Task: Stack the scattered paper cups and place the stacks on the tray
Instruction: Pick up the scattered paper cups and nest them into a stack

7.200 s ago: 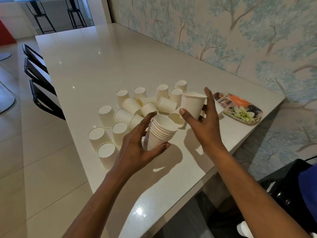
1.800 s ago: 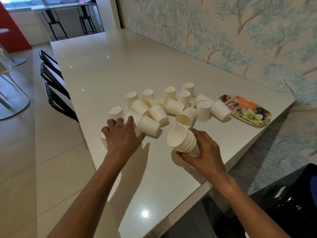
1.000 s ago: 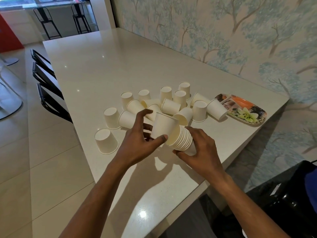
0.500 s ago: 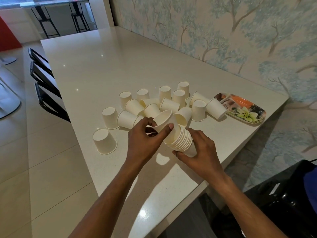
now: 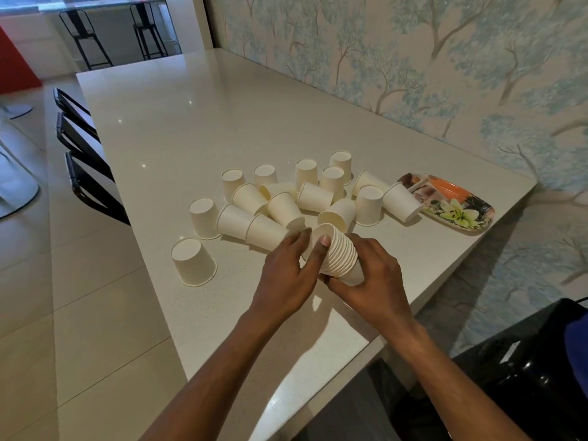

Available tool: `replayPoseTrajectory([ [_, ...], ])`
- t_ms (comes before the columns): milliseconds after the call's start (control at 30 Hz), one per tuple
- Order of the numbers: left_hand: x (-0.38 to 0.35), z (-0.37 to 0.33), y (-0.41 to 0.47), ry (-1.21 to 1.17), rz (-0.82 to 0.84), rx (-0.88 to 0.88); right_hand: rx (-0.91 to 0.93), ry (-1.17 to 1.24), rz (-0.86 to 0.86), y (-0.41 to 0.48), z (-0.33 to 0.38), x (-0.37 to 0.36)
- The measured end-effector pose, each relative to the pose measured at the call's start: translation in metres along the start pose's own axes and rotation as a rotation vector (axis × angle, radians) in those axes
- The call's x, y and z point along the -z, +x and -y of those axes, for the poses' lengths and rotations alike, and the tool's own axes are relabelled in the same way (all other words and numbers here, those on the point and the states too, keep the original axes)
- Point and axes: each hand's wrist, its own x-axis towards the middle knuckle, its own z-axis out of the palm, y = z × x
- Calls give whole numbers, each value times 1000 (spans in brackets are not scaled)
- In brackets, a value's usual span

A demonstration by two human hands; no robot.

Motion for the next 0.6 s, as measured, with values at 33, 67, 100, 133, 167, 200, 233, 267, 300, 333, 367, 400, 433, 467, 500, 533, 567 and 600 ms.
replayPoseTrajectory([
  [33, 5, 0, 1, 53, -4, 16, 1, 2, 6, 0, 0, 0],
  [67, 12, 2, 3, 108, -24, 33, 4, 5, 8, 1, -1, 0],
  [100, 21, 4, 6, 165, -59, 44, 5, 8, 6, 1, -1, 0],
  [133, 32, 8, 10, 237, -113, 58, 8, 15, 5, 2, -1, 0],
  [167, 45, 13, 13, 332, -165, 80, 10, 23, 3, 3, -1, 0],
  [200, 58, 21, 17, 456, -202, 123, 10, 29, 3, 3, -1, 0],
  [233, 72, 27, 19, 593, -212, 197, 10, 38, 3, 4, 0, 0],
  [267, 85, 34, 21, 713, -195, 293, 8, 45, 5, 4, 0, 0],
  [300, 97, 40, 22, 787, -158, 397, 5, 53, 9, 4, 0, 0],
  [333, 106, 46, 22, 809, -115, 493, 2, 61, 14, 4, 1, -1],
  [367, 113, 52, 21, 800, -78, 569, -1, 69, 18, 4, 1, -1],
  [400, 118, 59, 20, 776, -43, 619, -2, 74, 22, 4, 2, -2],
  [433, 120, 65, 19, 747, -16, 640, -4, 76, 27, 4, 2, -3],
  [467, 122, 71, 17, 715, -8, 630, -3, 75, 30, 3, 3, -3],
  [500, 122, 76, 15, 683, -24, 595, -2, 75, 31, 4, 3, -4],
  [533, 122, 78, 13, 653, -53, 555, -3, 72, 34, 4, 3, -4],
  [567, 124, 77, 10, 630, -82, 523, -1, 72, 39, 4, 4, -4],
  [600, 125, 75, 8, 611, -105, 504, -2, 71, 44, 4, 4, -4],
])
